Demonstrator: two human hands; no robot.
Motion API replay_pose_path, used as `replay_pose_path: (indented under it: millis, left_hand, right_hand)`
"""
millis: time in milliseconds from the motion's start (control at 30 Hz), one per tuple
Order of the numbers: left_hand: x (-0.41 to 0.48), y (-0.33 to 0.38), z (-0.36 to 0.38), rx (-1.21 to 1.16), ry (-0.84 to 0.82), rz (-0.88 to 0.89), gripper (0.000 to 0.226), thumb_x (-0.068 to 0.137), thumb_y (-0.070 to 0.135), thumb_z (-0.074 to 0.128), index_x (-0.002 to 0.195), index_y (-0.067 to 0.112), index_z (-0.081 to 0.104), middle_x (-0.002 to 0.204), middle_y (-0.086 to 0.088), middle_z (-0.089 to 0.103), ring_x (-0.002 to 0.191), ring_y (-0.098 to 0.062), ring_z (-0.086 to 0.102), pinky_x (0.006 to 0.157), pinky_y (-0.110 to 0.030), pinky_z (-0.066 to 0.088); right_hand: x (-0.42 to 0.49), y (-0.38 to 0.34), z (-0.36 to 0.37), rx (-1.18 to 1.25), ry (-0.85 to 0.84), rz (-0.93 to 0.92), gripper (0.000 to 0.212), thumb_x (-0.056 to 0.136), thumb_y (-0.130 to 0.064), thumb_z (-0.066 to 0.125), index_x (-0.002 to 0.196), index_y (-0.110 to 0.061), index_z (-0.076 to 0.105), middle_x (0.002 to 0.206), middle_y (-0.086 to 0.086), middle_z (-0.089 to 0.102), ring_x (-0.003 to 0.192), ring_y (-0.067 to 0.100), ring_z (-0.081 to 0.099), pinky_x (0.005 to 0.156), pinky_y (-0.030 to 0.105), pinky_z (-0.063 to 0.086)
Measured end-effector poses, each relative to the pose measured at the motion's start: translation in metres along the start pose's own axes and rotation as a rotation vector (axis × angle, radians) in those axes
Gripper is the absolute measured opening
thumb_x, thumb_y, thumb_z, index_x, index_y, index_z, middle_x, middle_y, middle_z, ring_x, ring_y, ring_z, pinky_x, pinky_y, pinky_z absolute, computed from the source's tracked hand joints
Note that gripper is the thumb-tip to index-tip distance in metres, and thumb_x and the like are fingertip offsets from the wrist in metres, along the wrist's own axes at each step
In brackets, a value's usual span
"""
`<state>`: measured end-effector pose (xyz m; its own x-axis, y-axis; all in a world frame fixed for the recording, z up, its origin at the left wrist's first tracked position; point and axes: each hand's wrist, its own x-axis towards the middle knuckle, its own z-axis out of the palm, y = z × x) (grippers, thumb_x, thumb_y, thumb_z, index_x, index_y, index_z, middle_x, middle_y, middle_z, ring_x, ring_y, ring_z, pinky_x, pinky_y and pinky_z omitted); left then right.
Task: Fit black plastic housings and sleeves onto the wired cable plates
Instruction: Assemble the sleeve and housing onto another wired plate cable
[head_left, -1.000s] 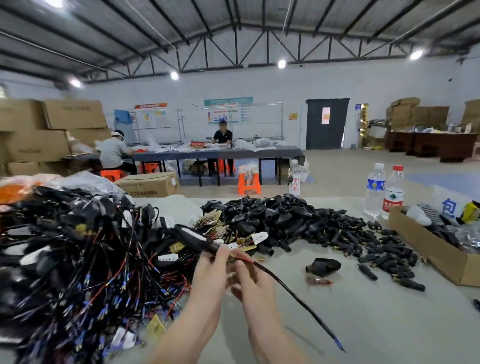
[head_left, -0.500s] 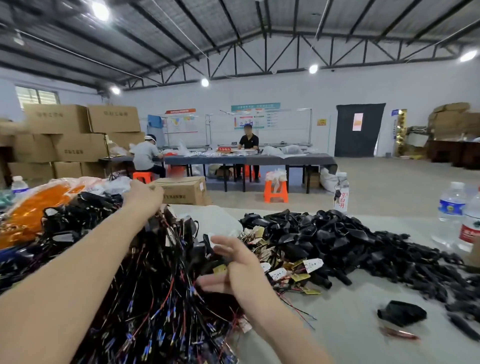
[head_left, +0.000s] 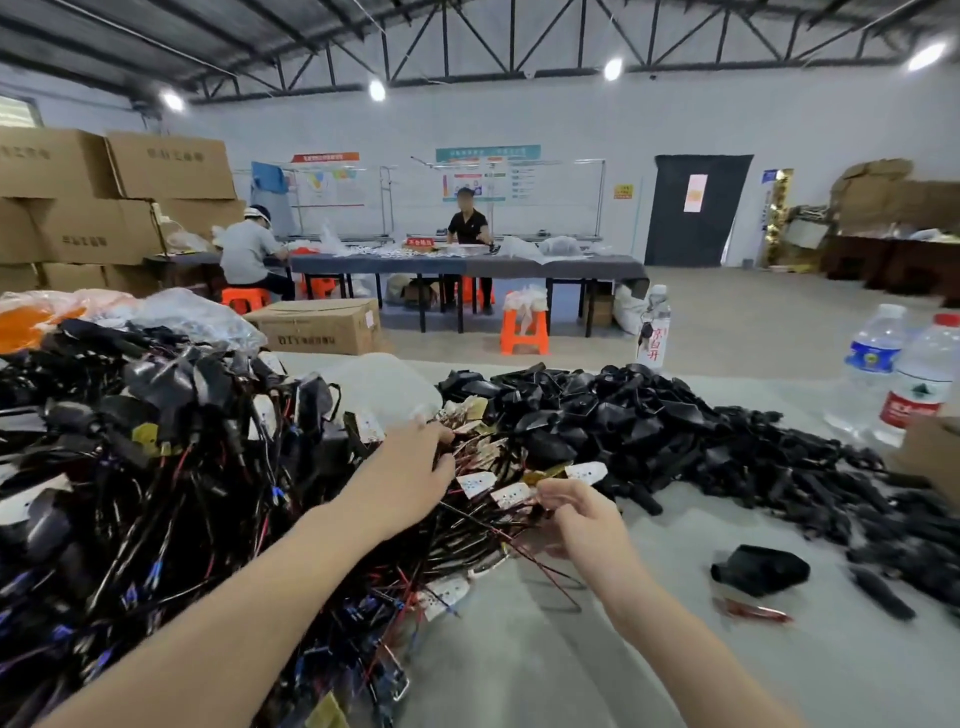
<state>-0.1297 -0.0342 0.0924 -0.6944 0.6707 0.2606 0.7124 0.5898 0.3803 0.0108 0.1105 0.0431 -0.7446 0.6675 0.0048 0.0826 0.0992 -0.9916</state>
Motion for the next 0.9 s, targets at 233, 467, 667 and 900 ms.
replay_pose_path:
  millis: [233, 467, 667, 900]
  left_hand:
    - [0.035, 0.011, 0.047, 0.3, -0.088, -0.094, 0.03, 0.104, 0.024, 0.037, 0.126, 0.012, 0.052, 0.126, -0.01, 0.055, 0.113, -0.032, 0.058, 0.094, -0.045, 0.049]
    - [0.056, 0.013, 0.07, 0.645, -0.102, -0.11, 0.032, 0.101, 0.024, 0.042, 0.131, 0.015, 0.049, 0.133, -0.012, 0.05, 0.126, -0.032, 0.048, 0.103, -0.043, 0.038]
    - [0.051, 0.034, 0.09, 0.565, -0.062, 0.112, 0.026, 0.102, 0.032, 0.04, 0.122, 0.02, 0.053, 0.124, -0.004, 0.055, 0.114, -0.025, 0.052, 0.09, -0.036, 0.042]
    - [0.04, 0.047, 0.104, 0.5, -0.255, 0.12, 0.03, 0.103, 0.034, 0.042, 0.125, 0.017, 0.051, 0.123, -0.007, 0.054, 0.115, -0.028, 0.053, 0.079, -0.039, 0.046]
  right_hand:
    - [0.017, 0.02, -0.033, -0.013, 0.028, 0.017, 0.044, 0.092, 0.009, 0.034, 0.101, -0.02, 0.065, 0.106, 0.001, 0.064, 0.084, 0.012, 0.063, 0.06, 0.021, 0.052]
    - [0.033, 0.021, -0.078, -0.063, 0.033, 0.036, 0.037, 0.097, 0.001, 0.035, 0.106, -0.019, 0.065, 0.108, 0.002, 0.063, 0.081, 0.017, 0.062, 0.062, 0.023, 0.049]
    - [0.04, 0.032, -0.092, -0.119, 0.028, -0.001, 0.039, 0.096, -0.002, 0.034, 0.107, -0.025, 0.064, 0.107, -0.005, 0.064, 0.086, 0.012, 0.064, 0.067, 0.023, 0.052]
    - [0.04, 0.045, -0.096, -0.187, 0.014, -0.054, 0.042, 0.096, -0.001, 0.033, 0.099, -0.032, 0.061, 0.108, -0.006, 0.064, 0.078, 0.006, 0.061, 0.067, 0.024, 0.051]
